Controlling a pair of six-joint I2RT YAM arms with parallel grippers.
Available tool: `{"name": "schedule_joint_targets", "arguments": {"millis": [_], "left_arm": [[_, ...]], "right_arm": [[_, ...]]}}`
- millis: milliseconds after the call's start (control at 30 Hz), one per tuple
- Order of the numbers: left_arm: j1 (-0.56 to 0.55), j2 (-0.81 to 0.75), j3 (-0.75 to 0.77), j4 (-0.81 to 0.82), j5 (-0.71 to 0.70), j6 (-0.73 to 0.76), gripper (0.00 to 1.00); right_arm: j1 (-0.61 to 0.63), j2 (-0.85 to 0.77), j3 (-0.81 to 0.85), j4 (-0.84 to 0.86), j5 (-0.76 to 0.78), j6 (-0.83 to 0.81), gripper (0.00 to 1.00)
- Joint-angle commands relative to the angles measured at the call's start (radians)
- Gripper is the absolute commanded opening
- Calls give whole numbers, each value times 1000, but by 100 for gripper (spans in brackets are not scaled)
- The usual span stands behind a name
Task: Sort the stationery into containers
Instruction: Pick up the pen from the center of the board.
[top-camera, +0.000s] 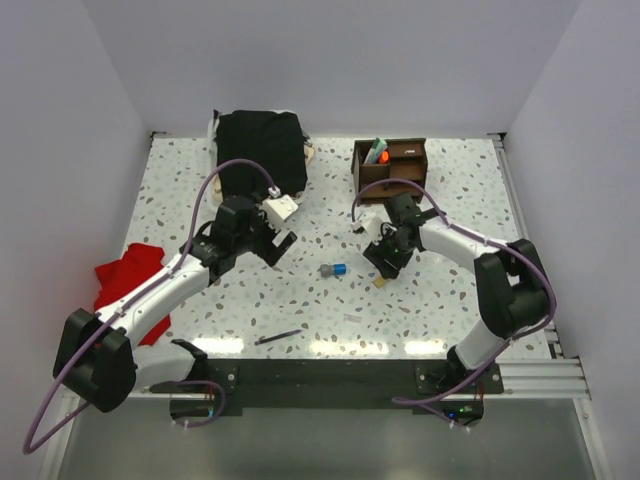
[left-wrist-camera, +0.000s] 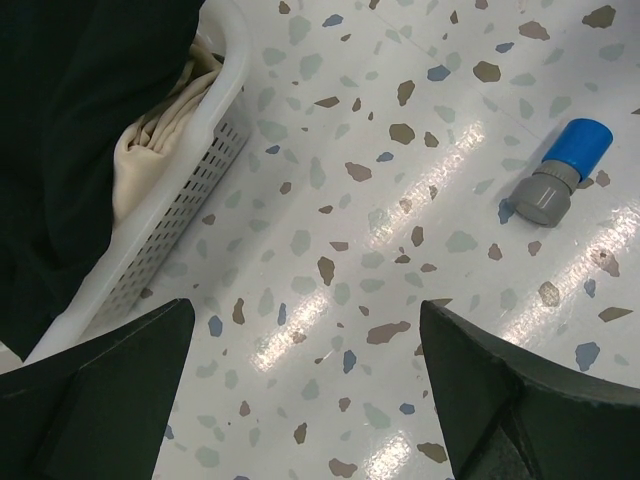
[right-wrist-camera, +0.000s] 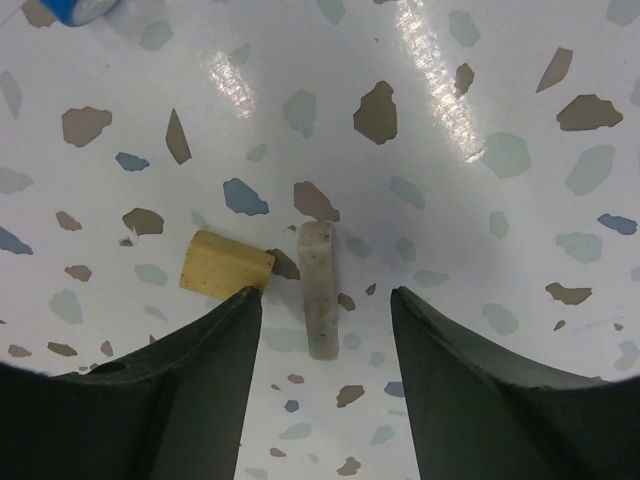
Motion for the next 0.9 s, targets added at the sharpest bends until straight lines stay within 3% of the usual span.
{"name": "schedule_joint_targets", "arguments": {"millis": [0,267,433,600,733,867], "left_arm": [[0,-13,19,17,0,14,100],[1,0,27,29,18,10,100],[1,0,32,22,19,11,100],[1,-2,33,31,21,-1,100],[1,23,48,63,41,-47,100],[1,59,71,59,75,-67,100]], "right_arm": [[5,21,45,46,15,44,57],[8,37,74,40,9,56,53],[8,-53,27,-3,27,36,53],[-22,-347,-142,81,29,59,54],[-104,-594,-355,240,-76,147,56],[-115,-745,-464,302,-166,119,61]]}}
